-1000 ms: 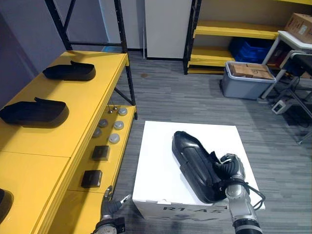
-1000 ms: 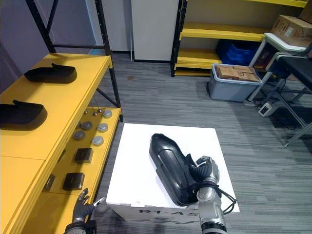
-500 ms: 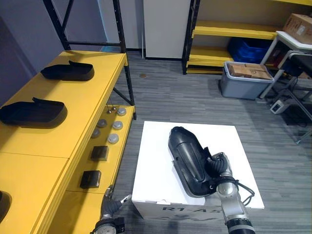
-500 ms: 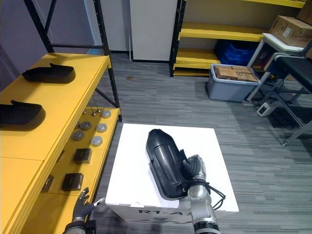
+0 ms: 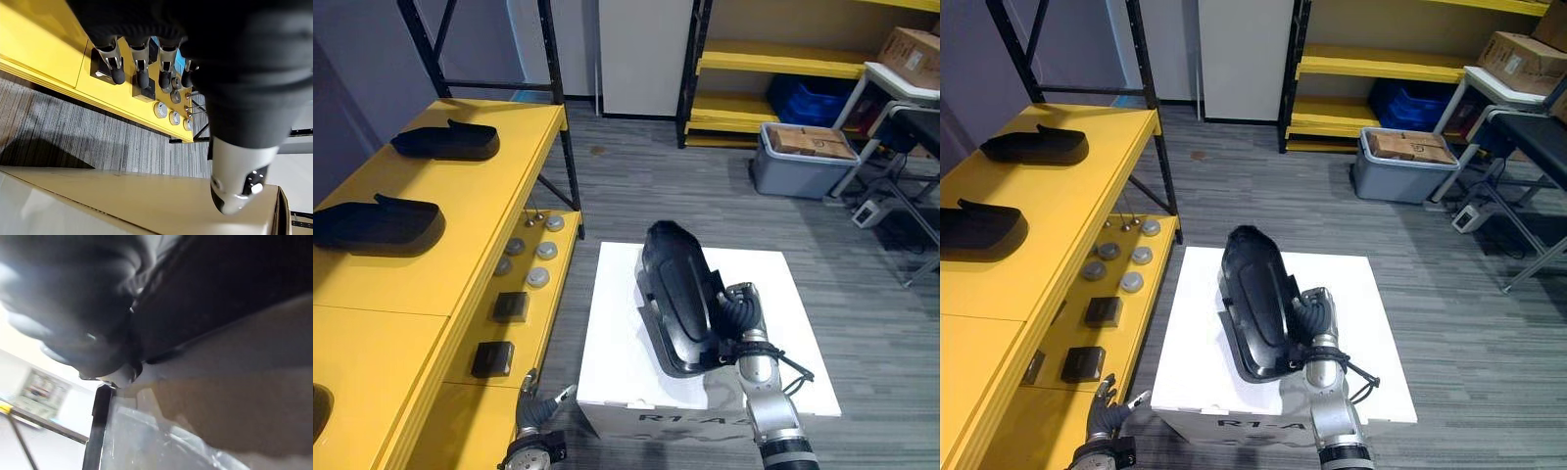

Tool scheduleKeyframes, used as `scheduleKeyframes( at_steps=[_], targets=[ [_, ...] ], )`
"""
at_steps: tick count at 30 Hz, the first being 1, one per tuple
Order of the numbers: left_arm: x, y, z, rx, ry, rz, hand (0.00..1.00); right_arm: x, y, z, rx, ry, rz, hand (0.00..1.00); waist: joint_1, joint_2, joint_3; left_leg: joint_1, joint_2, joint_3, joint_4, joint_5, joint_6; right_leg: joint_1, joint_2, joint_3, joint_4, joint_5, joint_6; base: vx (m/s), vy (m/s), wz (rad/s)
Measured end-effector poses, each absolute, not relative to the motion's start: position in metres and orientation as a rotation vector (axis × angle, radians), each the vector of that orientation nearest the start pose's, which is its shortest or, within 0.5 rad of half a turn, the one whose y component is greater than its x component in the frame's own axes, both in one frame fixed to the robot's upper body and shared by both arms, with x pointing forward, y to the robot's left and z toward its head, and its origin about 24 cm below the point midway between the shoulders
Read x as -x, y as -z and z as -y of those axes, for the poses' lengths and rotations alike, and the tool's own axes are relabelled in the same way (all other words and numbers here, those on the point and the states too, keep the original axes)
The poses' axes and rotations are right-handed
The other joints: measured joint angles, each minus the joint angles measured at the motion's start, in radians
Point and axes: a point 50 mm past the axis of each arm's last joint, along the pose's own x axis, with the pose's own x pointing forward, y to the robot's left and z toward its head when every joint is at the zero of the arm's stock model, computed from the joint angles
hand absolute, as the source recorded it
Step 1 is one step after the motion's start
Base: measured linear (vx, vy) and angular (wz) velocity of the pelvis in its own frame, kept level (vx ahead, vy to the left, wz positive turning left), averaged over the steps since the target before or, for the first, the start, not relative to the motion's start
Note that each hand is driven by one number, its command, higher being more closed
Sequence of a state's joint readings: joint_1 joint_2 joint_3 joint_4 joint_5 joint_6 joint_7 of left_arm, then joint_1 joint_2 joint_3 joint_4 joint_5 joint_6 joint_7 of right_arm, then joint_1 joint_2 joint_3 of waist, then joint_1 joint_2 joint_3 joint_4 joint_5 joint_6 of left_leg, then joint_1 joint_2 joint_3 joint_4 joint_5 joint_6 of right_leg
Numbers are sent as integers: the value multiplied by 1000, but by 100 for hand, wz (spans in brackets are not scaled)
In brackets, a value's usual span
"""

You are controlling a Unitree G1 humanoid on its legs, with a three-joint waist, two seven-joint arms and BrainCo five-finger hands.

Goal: Walk over and take plastic housings, then place them on the shelf

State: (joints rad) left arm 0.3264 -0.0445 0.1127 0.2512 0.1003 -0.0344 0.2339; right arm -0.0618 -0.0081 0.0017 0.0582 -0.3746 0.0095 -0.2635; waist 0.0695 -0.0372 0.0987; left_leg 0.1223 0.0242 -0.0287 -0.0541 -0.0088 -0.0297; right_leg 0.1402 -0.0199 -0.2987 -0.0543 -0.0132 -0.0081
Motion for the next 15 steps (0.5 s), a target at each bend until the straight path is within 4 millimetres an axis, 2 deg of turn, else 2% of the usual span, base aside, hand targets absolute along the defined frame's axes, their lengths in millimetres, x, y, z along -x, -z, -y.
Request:
scheduleKeyframes(
  at_steps=[3, 6, 11, 14, 15],
  targets=[
    [-149, 65, -192, -103, -416, -487, 0, -264, -57, 156, 350, 273, 106, 100, 0, 0, 0, 0, 0, 1, 9, -6, 3, -1, -1, 4, 8, -4, 1, 5, 5, -2],
    [-159, 45, -193, -98, -444, -386, 0, -264, -68, 156, 334, 299, 160, 100, 0, 0, 1, 0, 0, 1, 10, -7, 3, -2, -1, 6, 11, -5, 1, 0, 0, 0],
    [-178, -5, -192, -85, -457, -134, 0, -262, -94, 156, 305, 341, 283, 100, -1, 0, 1, 1, -1, 1, 12, -7, 3, -2, -2, 6, 12, -5, 1, 0, 0, 0],
    [-189, -43, -178, -31, -405, 57, 0, -261, -112, 151, 286, 345, 378, 100, -4, 0, 1, 3, -1, 1, 16, -7, 3, 2, -3, 6, 13, -5, 1, 0, 0, 0],
    [-190, -48, -176, -19, -392, 81, 0, -261, -114, 150, 284, 344, 389, 100, -4, 1, 0, 3, -1, 1, 16, -7, 3, 2, -3, 6, 13, -5, 1, 0, 0, 0]
  ],
)
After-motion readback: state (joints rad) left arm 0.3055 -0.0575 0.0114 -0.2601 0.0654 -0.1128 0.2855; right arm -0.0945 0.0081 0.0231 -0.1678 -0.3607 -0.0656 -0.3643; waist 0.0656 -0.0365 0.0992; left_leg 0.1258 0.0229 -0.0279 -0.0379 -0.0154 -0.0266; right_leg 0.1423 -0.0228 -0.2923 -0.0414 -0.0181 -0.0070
